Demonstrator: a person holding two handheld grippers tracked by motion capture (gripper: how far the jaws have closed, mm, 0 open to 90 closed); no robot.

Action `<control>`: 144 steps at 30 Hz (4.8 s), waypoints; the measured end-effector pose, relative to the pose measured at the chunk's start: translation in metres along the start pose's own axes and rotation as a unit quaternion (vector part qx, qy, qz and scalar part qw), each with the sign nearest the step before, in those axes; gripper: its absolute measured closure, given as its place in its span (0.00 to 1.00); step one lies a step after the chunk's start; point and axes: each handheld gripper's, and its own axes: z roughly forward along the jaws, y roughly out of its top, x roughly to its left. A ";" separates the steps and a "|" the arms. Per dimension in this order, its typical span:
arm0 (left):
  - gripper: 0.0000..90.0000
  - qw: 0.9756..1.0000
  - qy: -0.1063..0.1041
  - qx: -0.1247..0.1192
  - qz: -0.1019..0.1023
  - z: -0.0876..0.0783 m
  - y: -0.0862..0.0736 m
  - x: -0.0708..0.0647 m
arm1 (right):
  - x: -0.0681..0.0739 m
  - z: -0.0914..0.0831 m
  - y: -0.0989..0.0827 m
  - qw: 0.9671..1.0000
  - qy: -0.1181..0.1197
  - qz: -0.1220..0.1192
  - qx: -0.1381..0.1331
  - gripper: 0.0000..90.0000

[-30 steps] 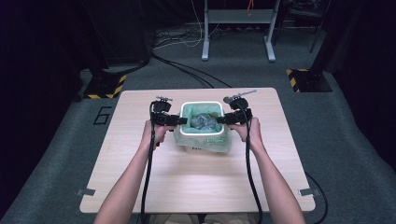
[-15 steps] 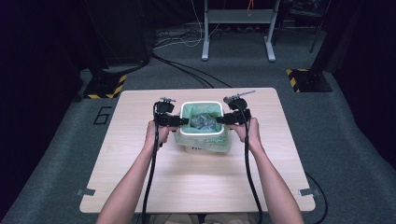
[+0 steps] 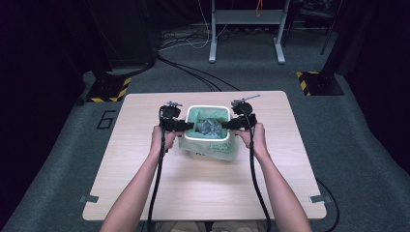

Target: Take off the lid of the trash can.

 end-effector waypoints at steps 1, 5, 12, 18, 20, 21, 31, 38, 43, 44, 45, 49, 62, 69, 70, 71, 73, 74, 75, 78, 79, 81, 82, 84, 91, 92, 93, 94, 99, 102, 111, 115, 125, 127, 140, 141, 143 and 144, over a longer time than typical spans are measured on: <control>0.67 1.000 0.001 0.001 0.003 0.000 0.000 0.000 | 0.001 0.001 0.000 1.000 -0.002 0.001 0.000 0.58; 0.67 1.000 0.005 0.002 0.006 0.000 0.000 -0.002 | 0.001 0.001 0.001 1.000 -0.007 -0.002 0.001 0.59; 0.67 1.000 0.010 0.000 0.002 0.000 0.000 -0.004 | 0.005 0.000 0.002 0.999 -0.031 -0.013 -0.001 0.59; 0.67 0.999 0.027 0.000 0.023 0.002 -0.001 -0.009 | 0.003 0.000 0.003 1.000 -0.028 -0.011 -0.004 0.62; 0.68 0.999 0.027 -0.003 0.024 0.003 -0.002 -0.010 | 0.005 0.000 0.002 0.999 -0.039 -0.019 -0.011 0.63; 0.68 0.999 0.025 -0.005 0.021 0.003 -0.002 -0.011 | 0.010 -0.001 0.002 0.998 -0.058 -0.034 -0.020 0.64; 0.68 0.999 0.034 -0.015 0.018 -0.005 0.002 -0.015 | 0.004 0.000 0.003 0.999 -0.041 -0.005 -0.013 0.62; 0.67 0.998 0.048 -0.021 0.018 -0.012 0.005 -0.019 | 0.011 -0.005 0.002 0.998 -0.051 -0.004 -0.022 0.61; 0.66 0.998 0.052 -0.026 0.020 -0.016 0.007 -0.021 | 0.013 -0.011 0.003 0.998 -0.057 -0.005 -0.034 0.65; 0.67 0.998 0.053 -0.026 0.020 -0.017 0.008 -0.021 | 0.013 -0.013 0.003 0.998 -0.059 -0.006 -0.035 0.66; 0.67 0.998 0.053 -0.027 0.018 -0.017 0.008 -0.021 | 0.013 -0.014 0.004 0.998 -0.059 -0.002 -0.034 0.66; 0.69 0.998 0.053 -0.034 0.013 -0.021 0.010 -0.022 | 0.014 -0.019 0.006 0.997 -0.061 -0.001 -0.043 0.70; 0.74 0.998 0.043 -0.040 0.022 -0.033 0.014 -0.025 | 0.016 -0.032 0.012 0.997 -0.053 0.003 -0.051 0.76; 0.75 0.998 0.030 -0.046 0.023 -0.045 0.020 -0.029 | 0.016 -0.044 0.019 0.997 -0.048 0.002 -0.053 0.79; 0.75 0.998 0.030 -0.047 0.026 -0.047 0.021 -0.030 | 0.015 -0.046 0.019 0.998 -0.043 0.007 -0.054 0.79; 0.75 0.998 0.028 -0.048 0.026 -0.049 0.022 -0.031 | 0.014 -0.048 0.020 0.998 -0.038 0.010 -0.055 0.79; 0.75 0.998 0.023 -0.049 0.027 -0.052 0.023 -0.033 | 0.014 -0.052 0.021 0.998 -0.035 0.012 -0.056 0.79; 0.75 0.998 0.022 -0.050 0.029 -0.054 0.024 -0.033 | 0.015 -0.054 0.022 0.998 -0.036 0.011 -0.057 0.79; 0.75 0.998 0.021 -0.051 0.028 -0.055 0.025 -0.034 | 0.015 -0.056 0.023 0.998 -0.037 0.007 -0.058 0.79; 0.75 0.998 0.016 -0.052 0.030 -0.057 0.027 -0.037 | 0.017 -0.062 0.025 0.997 -0.043 0.004 -0.058 0.80; 0.75 0.998 0.015 -0.051 0.033 -0.057 0.027 -0.038 | 0.017 -0.064 0.026 0.997 -0.045 0.003 -0.058 0.80; 0.74 0.998 0.009 -0.052 0.033 -0.056 0.027 -0.040 | 0.015 -0.066 0.027 0.997 -0.048 0.004 -0.060 0.81; 0.74 0.998 0.006 -0.051 0.034 -0.056 0.027 -0.042 | 0.014 -0.068 0.027 0.997 -0.050 0.006 -0.061 0.81; 0.71 0.998 -0.008 -0.050 0.035 -0.053 0.026 -0.045 | 0.010 -0.069 0.026 0.996 -0.055 0.010 -0.066 0.83; 0.40 0.997 -0.005 -0.050 0.064 -0.047 0.015 -0.061 | -0.002 -0.067 0.021 0.995 -0.069 0.026 -0.061 0.88; 0.37 0.996 -0.007 -0.054 0.066 -0.048 0.013 -0.062 | -0.003 -0.067 0.020 0.995 -0.073 0.022 -0.061 0.88; 0.34 0.996 -0.003 -0.054 0.071 -0.049 0.012 -0.063 | -0.004 -0.067 0.018 0.995 -0.077 0.023 -0.059 0.88; 0.30 0.996 -0.002 -0.054 0.075 -0.050 0.010 -0.063 | -0.004 -0.066 0.018 0.995 -0.081 0.021 -0.058 0.88; 0.17 0.995 -0.001 -0.068 0.076 -0.059 0.000 -0.061 | -0.010 -0.067 0.013 0.995 -0.082 0.024 -0.058 0.88; 0.15 0.994 0.002 -0.078 0.078 -0.067 -0.009 -0.058 | -0.013 -0.068 0.011 0.995 -0.080 0.024 -0.061 0.88; 0.11 0.993 0.034 -0.079 0.082 -0.079 -0.044 -0.038 | -0.019 -0.074 0.007 0.995 -0.071 0.031 -0.070 0.88; 0.10 0.993 0.044 -0.078 0.076 -0.077 -0.060 -0.027 | -0.021 -0.078 0.006 0.994 -0.070 0.032 -0.074 0.88; 0.08 0.995 0.062 -0.035 0.077 -0.051 -0.105 -0.006 | -0.030 -0.088 0.003 0.994 -0.072 0.039 -0.077 0.88; 0.07 0.995 0.067 -0.018 0.079 -0.045 -0.116 -0.001 | -0.032 -0.090 0.003 0.993 -0.073 0.037 -0.080 0.88; 0.04 0.996 0.078 0.010 0.039 -0.014 -0.165 0.027 | -0.045 -0.097 -0.003 0.993 -0.076 0.048 -0.079 0.88; 0.04 0.997 0.075 0.009 0.035 -0.013 -0.167 0.028 | -0.046 -0.097 -0.003 0.993 -0.077 0.049 -0.079 0.88; 0.03 0.996 0.076 0.011 0.040 -0.010 -0.169 0.029 | -0.048 -0.099 -0.004 0.993 -0.078 0.050 -0.079 0.88; 0.04 0.996 0.079 0.013 0.042 -0.009 -0.171 0.028 | -0.050 -0.099 -0.004 0.992 -0.079 0.049 -0.080 0.88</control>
